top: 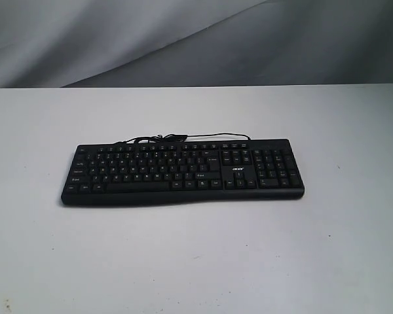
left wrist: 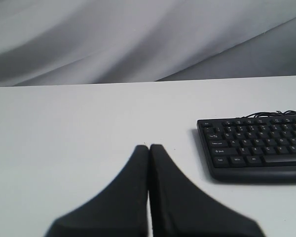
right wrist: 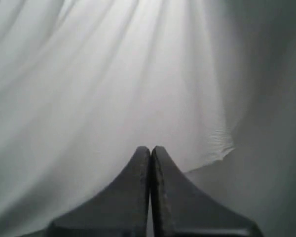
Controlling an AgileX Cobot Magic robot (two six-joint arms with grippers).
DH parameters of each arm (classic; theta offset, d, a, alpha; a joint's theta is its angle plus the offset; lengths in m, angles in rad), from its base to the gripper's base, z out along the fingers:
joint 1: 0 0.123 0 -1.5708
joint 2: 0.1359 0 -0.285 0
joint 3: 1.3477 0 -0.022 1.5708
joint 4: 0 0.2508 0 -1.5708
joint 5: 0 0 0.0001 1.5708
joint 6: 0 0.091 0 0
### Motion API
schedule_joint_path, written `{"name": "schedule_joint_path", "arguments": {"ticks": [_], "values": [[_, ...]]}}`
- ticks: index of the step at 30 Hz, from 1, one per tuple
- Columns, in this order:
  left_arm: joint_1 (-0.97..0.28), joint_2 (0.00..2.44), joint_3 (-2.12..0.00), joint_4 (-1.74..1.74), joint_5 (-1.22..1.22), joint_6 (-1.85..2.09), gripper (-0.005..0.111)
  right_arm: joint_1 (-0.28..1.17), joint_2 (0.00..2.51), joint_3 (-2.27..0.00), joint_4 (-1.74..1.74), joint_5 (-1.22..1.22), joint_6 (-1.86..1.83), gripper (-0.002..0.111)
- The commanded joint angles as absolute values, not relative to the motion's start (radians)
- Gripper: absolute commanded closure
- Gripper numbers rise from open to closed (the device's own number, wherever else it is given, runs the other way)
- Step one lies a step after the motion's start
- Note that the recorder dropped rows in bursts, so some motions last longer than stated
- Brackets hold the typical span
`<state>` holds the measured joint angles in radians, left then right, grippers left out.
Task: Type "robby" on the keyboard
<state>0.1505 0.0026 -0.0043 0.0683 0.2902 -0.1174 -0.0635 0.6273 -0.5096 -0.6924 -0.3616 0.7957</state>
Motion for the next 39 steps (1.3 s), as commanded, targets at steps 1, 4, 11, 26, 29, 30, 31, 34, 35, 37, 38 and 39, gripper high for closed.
{"name": "schedule_joint_path", "arguments": {"ticks": [1,4,11,26,29,30,31,34,35,37,38,39], "values": [[0.152,0.0,0.0,0.06,0.286,-0.121,0.106,-0.07,0.91,-0.811,-0.948,-0.259,0.838,0.108],[0.152,0.0,0.0,0.06,0.286,-0.121,0.106,-0.07,1.05,-1.048,-1.152,0.016,0.815,0.108],[0.152,0.0,0.0,0.06,0.286,-0.121,0.106,-0.079,1.275,-1.582,-0.773,0.793,0.201,0.108],[0.152,0.0,0.0,0.06,0.286,-0.121,0.106,-0.09,1.749,-1.951,0.344,1.221,-0.788,0.108],[0.152,0.0,0.0,0.06,0.286,-0.121,0.106,-0.07,1.874,-1.951,0.478,1.221,-0.852,0.108],[0.152,0.0,0.0,0.06,0.286,-0.121,0.106,-0.054,1.913,-1.951,0.484,1.221,-0.863,0.108],[0.152,0.0,0.0,0.06,0.286,-0.121,0.106,-0.036,1.943,-1.951,0.477,1.221,-0.872,0.108],[0.152,0.0,0.0,0.06,0.286,-0.121,0.106,0.052,2.033,-1.951,0.455,1.221,-0.918,0.108],[0.152,0.0,0.0,0.06,0.286,-0.121,0.106,0.086,2.061,-1.951,0.455,1.203,-0.94,0.108],[0.152,0.0,0.0,0.06,0.286,-0.121,0.106,0.154,2.108,-1.951,0.455,1.134,-0.965,0.108],[0.152,0.0,0.0,0.06,0.286,-0.121,0.106,0.195,2.129,-1.951,0.453,1.095,-0.974,0.108],[0.152,0.0,0.0,0.06,0.286,-0.121,0.106,0.236,2.147,-1.951,0.451,1.058,-0.988,0.108]]}}
